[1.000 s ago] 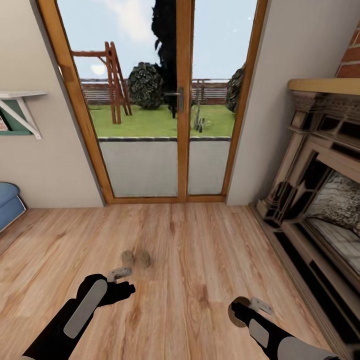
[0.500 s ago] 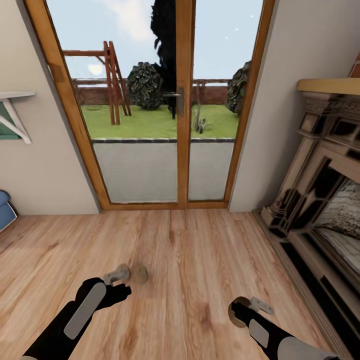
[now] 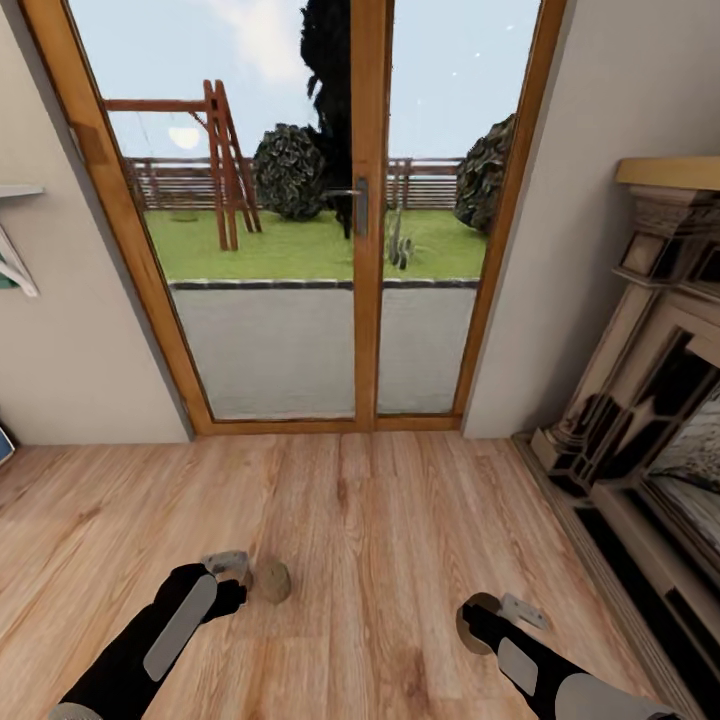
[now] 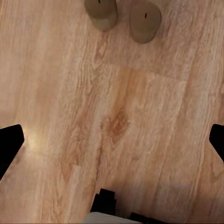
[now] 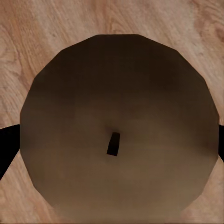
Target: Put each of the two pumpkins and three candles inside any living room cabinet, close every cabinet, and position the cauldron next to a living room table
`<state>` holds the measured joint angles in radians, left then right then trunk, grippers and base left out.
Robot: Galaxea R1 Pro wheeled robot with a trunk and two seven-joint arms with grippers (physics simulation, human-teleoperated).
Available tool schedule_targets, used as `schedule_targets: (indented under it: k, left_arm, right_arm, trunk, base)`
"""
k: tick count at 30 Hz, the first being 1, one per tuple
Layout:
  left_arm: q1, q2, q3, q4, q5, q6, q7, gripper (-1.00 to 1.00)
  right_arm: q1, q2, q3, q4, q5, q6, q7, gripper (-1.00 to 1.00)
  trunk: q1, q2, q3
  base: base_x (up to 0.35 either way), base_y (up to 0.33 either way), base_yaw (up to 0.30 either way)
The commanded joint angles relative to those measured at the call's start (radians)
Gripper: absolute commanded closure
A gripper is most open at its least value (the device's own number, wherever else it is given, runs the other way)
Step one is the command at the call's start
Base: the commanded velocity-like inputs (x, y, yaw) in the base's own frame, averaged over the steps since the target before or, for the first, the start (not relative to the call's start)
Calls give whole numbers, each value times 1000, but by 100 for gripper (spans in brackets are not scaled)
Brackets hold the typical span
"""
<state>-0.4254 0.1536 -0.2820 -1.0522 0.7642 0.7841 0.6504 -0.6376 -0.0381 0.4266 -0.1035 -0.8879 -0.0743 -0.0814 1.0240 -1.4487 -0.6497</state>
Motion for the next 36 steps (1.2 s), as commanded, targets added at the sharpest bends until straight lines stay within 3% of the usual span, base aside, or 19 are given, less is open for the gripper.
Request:
schedule_targets:
  k: [1,2,3,5,11,12,15,17,20,23,27,33,35,36]
  left_arm:
    - [-2,1,-6,3,-13,-2,9,-100]
    - [-3,0,-8,10,-48,-5,7,-100]
    - [-3,0,-9,12,-60,-5,4,-100]
    - [-4,1,-11,29,-133,-8,-34,-100]
    - [-4,3,-23,94,-334,-87,-244,-100]
    - [-4,3,-24,110,-382,-110,-292,-100]
    - [-4,3,-24,123,-451,-130,-354,-100]
    - [-3,3,-26,128,-472,-136,-374,-100]
    - [-4,3,-28,137,-480,-141,-386,-100]
    - [-11,4,-34,163,-514,-165,-403,-100]
    - [-20,3,-36,199,-573,-196,-445,-100]
    - [-22,1,-42,214,-603,-208,-467,-100]
    - [-21,2,-75,217,-605,-209,-480,-100]
    - [-21,4,-124,218,-605,-209,-499,-100]
  right_arm:
    - [0,0,9,-2,-7,-2,-3,100]
    - [0,0,9,-2,-7,-3,-2,100]
    - [0,0,9,-2,-6,-5,-2,100]
    - [-1,0,10,-2,-5,-22,1,100]
    - [-1,-1,13,-13,26,-35,26,100]
    - [-1,-2,13,-33,39,-21,28,100]
    - [-1,-2,12,-118,67,76,23,100]
    - [-1,-3,11,-230,77,183,10,100]
    - [-1,-2,9,-332,80,265,-63,100]
    - [-1,10,9,-368,81,287,-135,100]
    - [-1,25,10,-381,83,290,-163,100]
    - [-1,27,12,-384,83,292,-165,100]
    - [-1,28,12,-384,84,292,-166,100]
    - [-1,27,12,-384,84,292,-166,100]
  trunk:
    - [1,0,-1]
    - [1,0,-1]
    - [1,0,-1]
    - [1,0,-1]
    - [1,0,-1]
    - [1,0,-1]
    - [1,0,-1]
    - [1,0,-1]
    - [1,0,-1]
    - [1,0,-1]
    - [1,0,-1]
    - [1,0,-1]
    - [1,0,-1]
    - [1,0,-1]
  base:
    - [332,0,0]
    - [329,0,0]
    - [326,0,0]
    - [310,0,0]
    - [246,0,0]
    - [183,0,0]
    - [166,0,0]
    - [192,10,0]
    - [258,86,0]
    - [293,129,0]
    - [303,154,0]
    - [246,142,0]
    - [63,36,0]
    - [25,14,0]
